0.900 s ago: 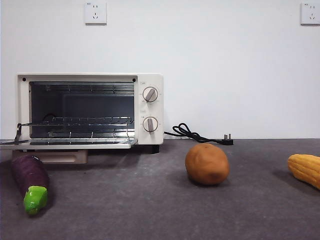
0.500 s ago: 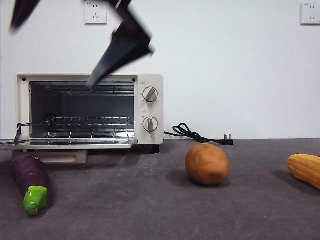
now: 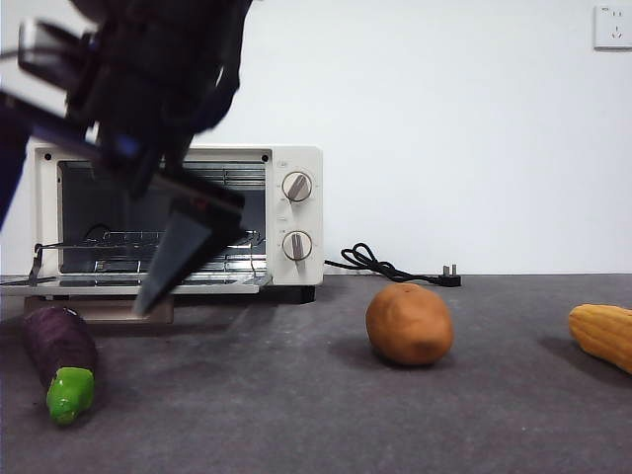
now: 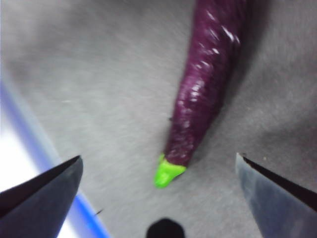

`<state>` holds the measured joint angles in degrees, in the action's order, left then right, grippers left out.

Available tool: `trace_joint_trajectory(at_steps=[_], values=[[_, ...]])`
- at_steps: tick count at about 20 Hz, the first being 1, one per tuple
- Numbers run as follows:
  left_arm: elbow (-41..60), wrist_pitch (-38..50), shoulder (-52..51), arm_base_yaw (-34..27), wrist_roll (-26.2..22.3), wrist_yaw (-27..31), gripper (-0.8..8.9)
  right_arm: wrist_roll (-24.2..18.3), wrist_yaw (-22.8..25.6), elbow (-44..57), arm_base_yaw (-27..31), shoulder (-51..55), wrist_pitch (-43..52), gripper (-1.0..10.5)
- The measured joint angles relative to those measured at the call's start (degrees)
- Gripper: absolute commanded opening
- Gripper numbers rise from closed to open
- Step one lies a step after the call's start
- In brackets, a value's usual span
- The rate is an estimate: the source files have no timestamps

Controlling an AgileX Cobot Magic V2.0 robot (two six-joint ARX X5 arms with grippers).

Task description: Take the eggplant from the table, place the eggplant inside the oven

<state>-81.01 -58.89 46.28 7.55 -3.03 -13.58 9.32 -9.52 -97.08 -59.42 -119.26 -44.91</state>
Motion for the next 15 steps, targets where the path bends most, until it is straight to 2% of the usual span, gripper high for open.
trace_joint_trajectory(at_steps=[5,15], values=[[0.0,0.0,-0.02,0.0,-0.26,0.0,-0.05,2.49,3.85,0.0,-0.11,-1.44,0.07,4.9],[0.0,-0.31,0.0,0.0,-0.85,0.0,-0.05,5.29,4.72,-0.02,-1.84,-2.47,1.46,4.9]])
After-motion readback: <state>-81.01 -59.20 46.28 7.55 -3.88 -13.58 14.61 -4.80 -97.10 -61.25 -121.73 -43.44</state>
